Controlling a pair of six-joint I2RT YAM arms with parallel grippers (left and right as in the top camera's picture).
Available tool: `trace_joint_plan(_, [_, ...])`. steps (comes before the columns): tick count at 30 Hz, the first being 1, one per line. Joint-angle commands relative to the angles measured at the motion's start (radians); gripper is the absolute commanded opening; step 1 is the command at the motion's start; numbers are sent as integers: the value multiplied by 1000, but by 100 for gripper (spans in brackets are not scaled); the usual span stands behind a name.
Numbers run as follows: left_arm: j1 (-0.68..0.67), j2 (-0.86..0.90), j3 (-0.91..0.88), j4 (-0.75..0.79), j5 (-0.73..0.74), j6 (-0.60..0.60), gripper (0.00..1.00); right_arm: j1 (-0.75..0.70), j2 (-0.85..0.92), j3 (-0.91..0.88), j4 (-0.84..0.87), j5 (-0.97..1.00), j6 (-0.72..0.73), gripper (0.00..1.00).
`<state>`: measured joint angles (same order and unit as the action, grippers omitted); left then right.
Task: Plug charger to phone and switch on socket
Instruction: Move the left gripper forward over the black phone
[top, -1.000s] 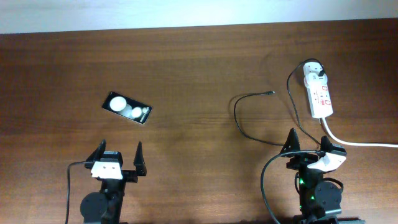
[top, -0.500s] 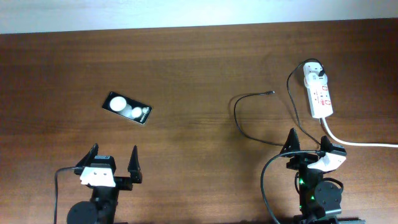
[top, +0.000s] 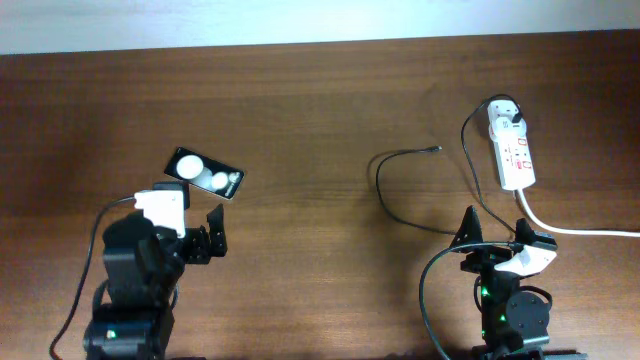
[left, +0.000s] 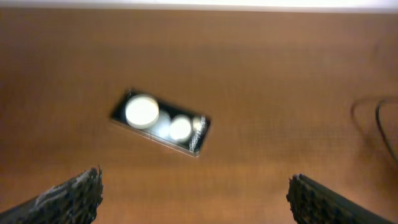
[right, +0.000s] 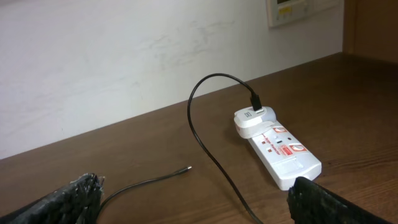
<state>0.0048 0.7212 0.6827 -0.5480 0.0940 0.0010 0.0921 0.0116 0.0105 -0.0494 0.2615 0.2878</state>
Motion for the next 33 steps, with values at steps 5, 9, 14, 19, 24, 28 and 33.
trace_joint_plan(5, [-2,85,230,-256,139,15,99,-8,-6,-5,-7,-3,-3,99])
trace_joint_plan(9, [-2,85,230,-286,296,15,99,-8,-6,-5,-7,-3,-3,99])
trace_joint_plan(14, [-2,85,230,-333,295,15,99,-8,-6,-5,-7,-3,-3,99])
trace_joint_plan(19, [-2,171,242,-330,194,-69,99,-8,-6,-5,-7,-3,-3,99])
trace_joint_plan(24, [-2,435,492,-460,47,-173,99,-8,-6,-5,-7,-2,-3,99])
trace_joint_plan(28, [-2,548,647,-499,-4,-245,99,-8,-6,-5,-7,-2,-3,99])
trace_joint_plan(33, [-2,636,695,-522,-65,-308,99,-8,-6,-5,-7,-3,-3,99])
